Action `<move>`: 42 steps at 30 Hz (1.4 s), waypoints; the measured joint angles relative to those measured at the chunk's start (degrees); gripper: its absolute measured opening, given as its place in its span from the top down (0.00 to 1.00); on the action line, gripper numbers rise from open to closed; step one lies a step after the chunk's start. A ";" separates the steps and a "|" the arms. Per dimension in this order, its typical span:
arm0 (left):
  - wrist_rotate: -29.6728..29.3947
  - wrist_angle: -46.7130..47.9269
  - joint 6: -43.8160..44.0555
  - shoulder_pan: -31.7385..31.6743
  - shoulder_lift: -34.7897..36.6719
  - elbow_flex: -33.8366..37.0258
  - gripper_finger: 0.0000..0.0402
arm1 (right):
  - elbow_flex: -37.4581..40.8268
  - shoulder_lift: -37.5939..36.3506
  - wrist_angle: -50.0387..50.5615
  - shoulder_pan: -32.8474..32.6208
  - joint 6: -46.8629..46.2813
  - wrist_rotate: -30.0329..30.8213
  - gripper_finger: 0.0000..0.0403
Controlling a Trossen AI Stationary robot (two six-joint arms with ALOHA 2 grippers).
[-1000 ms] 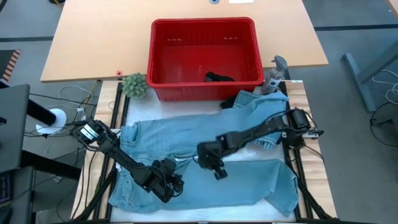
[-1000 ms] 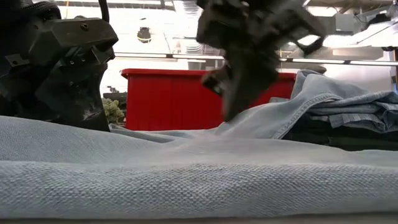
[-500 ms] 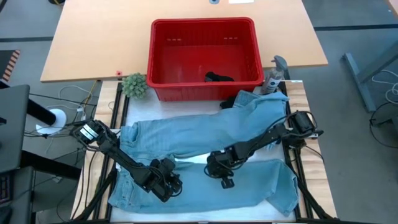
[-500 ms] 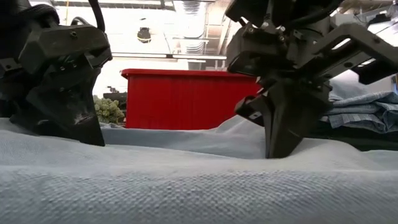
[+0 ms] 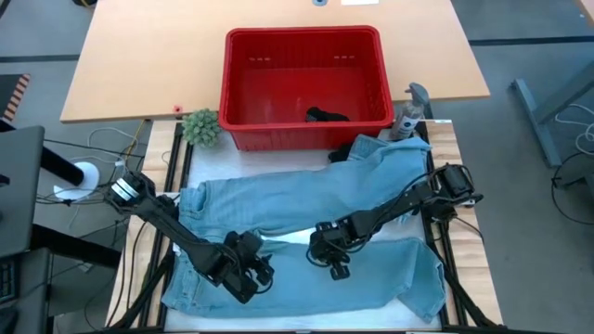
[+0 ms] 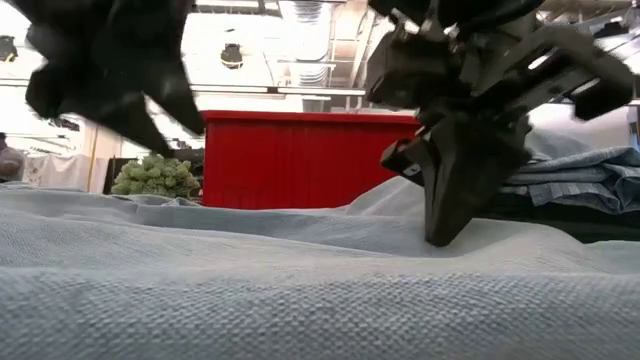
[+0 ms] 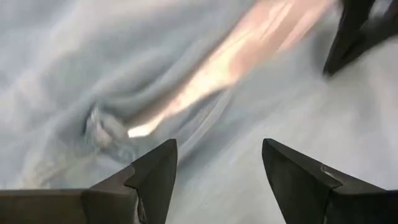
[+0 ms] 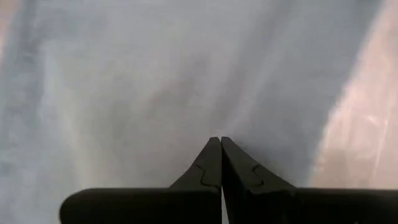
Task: Fold Laundry from Bin
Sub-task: Fold the blue pants
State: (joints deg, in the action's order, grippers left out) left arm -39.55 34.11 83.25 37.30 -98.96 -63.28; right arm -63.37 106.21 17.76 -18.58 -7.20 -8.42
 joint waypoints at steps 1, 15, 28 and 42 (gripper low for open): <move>-1.07 0.46 -0.07 0.00 1.28 -0.21 0.44 | -0.04 -0.18 -0.15 -0.06 0.02 -0.05 0.94; -13.34 10.44 -19.37 -11.55 29.16 -3.65 0.44 | -0.17 -27.13 19.49 8.22 -0.79 1.80 0.88; 2.80 12.19 -49.34 -31.86 43.15 -3.67 0.44 | -0.17 -50.68 45.10 29.59 4.52 16.87 0.50; 30.66 13.82 -71.20 -55.56 32.94 -3.61 0.44 | -0.20 -50.58 46.31 53.21 28.52 31.62 0.42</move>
State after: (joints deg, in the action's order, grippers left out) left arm -8.89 47.93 12.05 -18.26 -66.02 -66.89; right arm -63.57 55.64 64.06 34.63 21.32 23.20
